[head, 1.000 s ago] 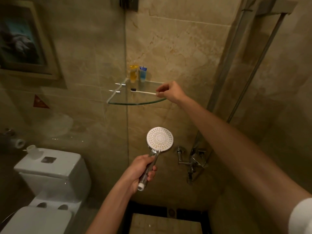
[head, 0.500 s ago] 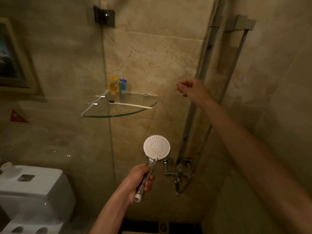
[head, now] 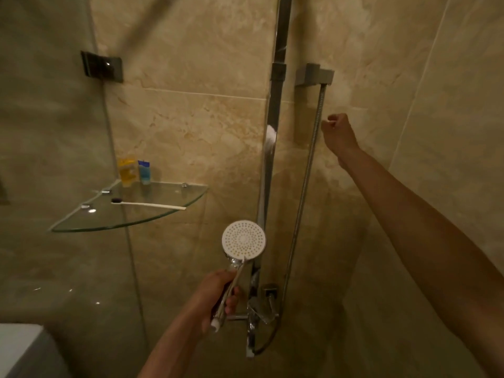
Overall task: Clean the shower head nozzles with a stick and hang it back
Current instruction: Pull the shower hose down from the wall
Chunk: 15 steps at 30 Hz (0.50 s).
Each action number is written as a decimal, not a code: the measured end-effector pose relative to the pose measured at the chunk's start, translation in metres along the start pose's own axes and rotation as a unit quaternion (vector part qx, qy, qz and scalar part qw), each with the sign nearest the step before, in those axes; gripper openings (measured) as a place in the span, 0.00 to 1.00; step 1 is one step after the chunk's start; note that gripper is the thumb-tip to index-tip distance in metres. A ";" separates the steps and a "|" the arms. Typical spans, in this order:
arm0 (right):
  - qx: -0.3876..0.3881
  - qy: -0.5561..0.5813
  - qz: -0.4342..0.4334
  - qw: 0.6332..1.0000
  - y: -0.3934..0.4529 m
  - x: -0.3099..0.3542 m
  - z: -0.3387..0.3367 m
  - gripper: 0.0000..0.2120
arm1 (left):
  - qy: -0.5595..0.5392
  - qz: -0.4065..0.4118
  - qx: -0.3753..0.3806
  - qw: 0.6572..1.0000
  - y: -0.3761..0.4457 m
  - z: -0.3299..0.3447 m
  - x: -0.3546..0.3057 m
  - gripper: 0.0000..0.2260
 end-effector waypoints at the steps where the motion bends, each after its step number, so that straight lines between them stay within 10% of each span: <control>1: 0.011 0.003 0.007 1.000 0.008 0.003 0.002 0.17 | -0.006 -0.002 -0.008 1.000 0.003 0.002 -0.004 0.09; 15: 0.035 0.233 0.118 0.965 0.047 0.010 0.020 0.11 | -0.025 0.019 -0.046 0.998 0.026 0.012 -0.019 0.06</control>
Point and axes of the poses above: each hand's wrist, its own y-axis towards the middle knuckle, its own z-axis out of the palm, x = y × z, the point moved 7 cm from there along y, towards the middle knuckle, and after that the axes turned 4 degrees about y, right-handed, at the moved point
